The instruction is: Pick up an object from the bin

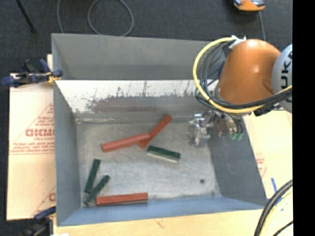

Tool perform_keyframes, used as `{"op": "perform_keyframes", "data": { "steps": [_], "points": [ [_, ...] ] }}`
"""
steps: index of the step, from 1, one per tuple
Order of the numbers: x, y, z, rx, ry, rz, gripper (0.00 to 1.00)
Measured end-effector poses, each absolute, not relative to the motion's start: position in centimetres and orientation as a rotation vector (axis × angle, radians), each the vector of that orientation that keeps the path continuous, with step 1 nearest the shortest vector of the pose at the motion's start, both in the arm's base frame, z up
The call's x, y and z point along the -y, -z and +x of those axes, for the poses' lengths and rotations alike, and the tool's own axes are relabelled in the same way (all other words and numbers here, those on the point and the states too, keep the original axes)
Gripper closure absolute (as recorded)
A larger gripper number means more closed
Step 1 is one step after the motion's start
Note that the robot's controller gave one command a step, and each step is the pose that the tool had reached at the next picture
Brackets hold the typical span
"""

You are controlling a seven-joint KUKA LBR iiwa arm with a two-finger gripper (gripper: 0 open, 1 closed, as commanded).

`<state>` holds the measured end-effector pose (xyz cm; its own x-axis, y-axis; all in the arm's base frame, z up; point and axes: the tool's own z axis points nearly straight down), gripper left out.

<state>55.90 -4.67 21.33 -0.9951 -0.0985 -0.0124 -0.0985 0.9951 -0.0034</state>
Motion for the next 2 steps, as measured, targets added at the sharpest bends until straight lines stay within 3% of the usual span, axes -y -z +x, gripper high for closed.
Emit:
{"op": "perform_keyframes", "data": {
  "steps": [1, 2],
  "points": [
    [4.5, -20.9, 55.7, -3.134, 0.000, -0.153, 0.00],
    [-0.5, -9.1, 51.6, -3.146, -0.003, 0.107, 0.00]
  ]
}}
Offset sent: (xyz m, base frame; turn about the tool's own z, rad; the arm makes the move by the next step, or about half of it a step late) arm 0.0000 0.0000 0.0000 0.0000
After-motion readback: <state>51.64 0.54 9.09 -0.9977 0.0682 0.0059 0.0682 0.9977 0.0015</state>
